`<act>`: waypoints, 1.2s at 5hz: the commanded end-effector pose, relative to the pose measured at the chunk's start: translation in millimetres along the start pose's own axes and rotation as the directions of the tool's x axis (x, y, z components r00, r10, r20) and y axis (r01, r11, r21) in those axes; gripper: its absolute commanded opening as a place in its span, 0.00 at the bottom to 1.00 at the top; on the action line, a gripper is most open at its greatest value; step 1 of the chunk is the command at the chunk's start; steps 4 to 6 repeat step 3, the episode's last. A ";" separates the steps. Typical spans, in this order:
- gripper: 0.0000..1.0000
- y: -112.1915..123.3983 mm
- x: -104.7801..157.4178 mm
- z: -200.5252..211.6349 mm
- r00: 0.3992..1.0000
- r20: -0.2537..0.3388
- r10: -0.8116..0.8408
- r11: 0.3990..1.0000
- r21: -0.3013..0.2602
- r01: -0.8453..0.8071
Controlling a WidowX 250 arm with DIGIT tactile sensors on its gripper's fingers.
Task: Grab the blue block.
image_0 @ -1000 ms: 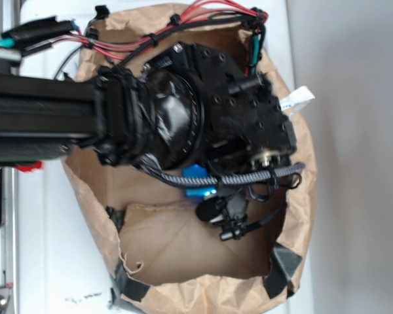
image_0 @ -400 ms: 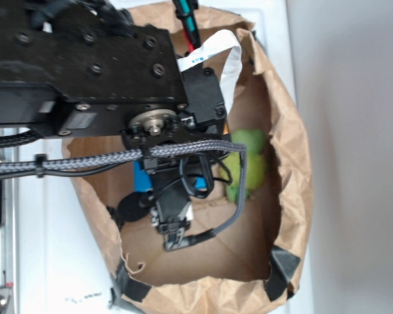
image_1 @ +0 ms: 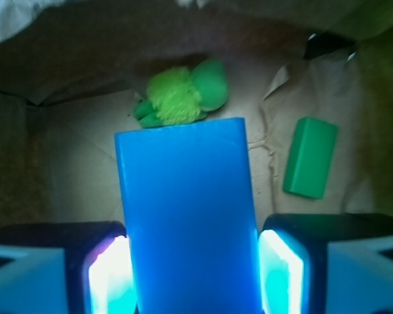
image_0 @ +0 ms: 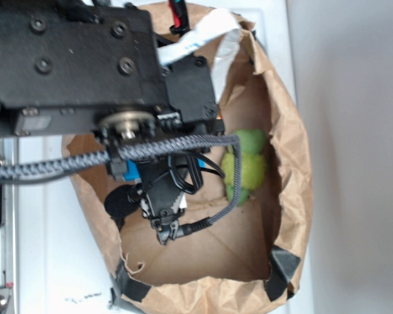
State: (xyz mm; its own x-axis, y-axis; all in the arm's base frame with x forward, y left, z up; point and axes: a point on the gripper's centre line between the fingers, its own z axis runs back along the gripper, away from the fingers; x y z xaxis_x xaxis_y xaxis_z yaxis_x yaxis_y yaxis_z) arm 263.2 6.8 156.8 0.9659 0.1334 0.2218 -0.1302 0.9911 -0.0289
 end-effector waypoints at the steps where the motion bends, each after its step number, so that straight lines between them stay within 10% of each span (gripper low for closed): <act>1: 0.00 5.1 11.1 36.9 0.998 0.051 0.028 0.999 0.018 -0.029; 6: 0.00 0.5 12.5 37.0 0.997 0.066 0.036 0.999 0.019 -0.037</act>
